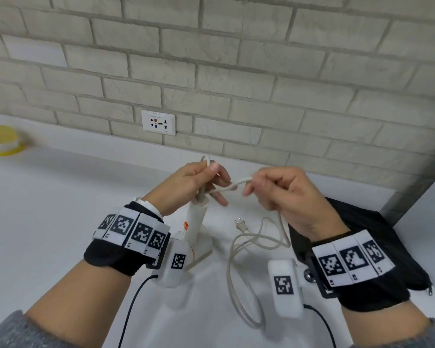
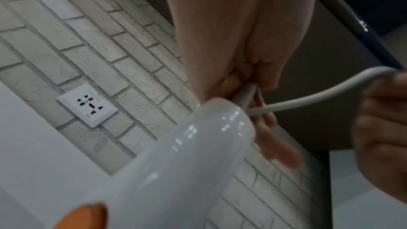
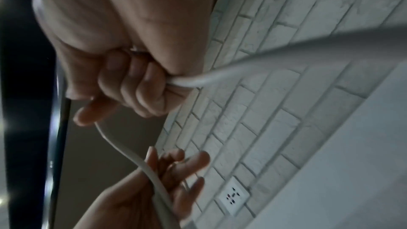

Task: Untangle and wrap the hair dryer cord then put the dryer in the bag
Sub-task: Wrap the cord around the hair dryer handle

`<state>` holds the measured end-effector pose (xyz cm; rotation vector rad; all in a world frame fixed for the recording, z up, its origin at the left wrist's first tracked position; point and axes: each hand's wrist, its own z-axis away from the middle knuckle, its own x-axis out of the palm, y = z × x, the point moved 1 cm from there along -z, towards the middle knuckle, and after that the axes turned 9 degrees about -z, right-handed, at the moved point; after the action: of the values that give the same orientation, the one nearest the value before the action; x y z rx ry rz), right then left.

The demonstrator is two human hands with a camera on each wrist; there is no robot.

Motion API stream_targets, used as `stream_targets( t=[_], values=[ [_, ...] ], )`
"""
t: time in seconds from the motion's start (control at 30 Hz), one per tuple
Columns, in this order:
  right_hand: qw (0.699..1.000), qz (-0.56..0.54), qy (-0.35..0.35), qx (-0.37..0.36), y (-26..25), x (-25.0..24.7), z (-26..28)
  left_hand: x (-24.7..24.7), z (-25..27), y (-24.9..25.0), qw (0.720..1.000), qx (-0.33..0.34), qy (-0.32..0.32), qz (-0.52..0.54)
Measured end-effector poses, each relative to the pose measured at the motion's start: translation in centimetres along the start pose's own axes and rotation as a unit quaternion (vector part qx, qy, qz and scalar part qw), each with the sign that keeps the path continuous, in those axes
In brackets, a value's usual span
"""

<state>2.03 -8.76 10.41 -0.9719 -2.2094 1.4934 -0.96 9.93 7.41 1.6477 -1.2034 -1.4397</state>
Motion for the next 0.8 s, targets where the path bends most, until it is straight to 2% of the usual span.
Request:
stream_targets(
  t=[0.1, 0.17, 0.27, 0.4, 0.47, 0.63, 0.7, 0.8],
  values=[
    [0.996, 0.033, 0.084, -0.029, -0.8, -0.8, -1.9, 1.2, 0.5, 0.4, 0.995, 0.006, -0.096, -0.007],
    [0.990, 0.065, 0.119, -0.040, -1.0, -1.0, -3.1, 1.9, 0.7, 0.3, 0.990, 0.021, -0.131, 0.042],
    [0.983, 0.100, 0.147, -0.050, -0.4, -1.1, -4.3, 2.4, 0.9, 0.3, 0.981, 0.041, -0.141, 0.130],
    [0.978, 0.100, 0.177, -0.042, 2.4, -0.8, -4.9, 2.3, 1.0, 0.3, 0.966, 0.065, -0.157, 0.194],
    [0.981, 0.096, 0.169, -0.020, 3.8, -0.3, -5.0, 2.3, 1.1, 0.4, 0.963, 0.071, -0.164, 0.203],
    [0.992, 0.032, 0.099, 0.068, 6.0, 1.2, -5.0, 2.4, 1.2, 0.2, 0.968, 0.084, -0.159, 0.176],
    [0.989, 0.089, 0.085, 0.080, 7.0, 1.3, -4.6, 2.2, 1.1, 0.2, 0.967, 0.081, -0.133, 0.199],
    [0.983, 0.160, 0.010, 0.091, 7.9, 2.1, -3.2, 2.0, 0.7, -0.1, 0.962, 0.073, -0.093, 0.248]
  ],
)
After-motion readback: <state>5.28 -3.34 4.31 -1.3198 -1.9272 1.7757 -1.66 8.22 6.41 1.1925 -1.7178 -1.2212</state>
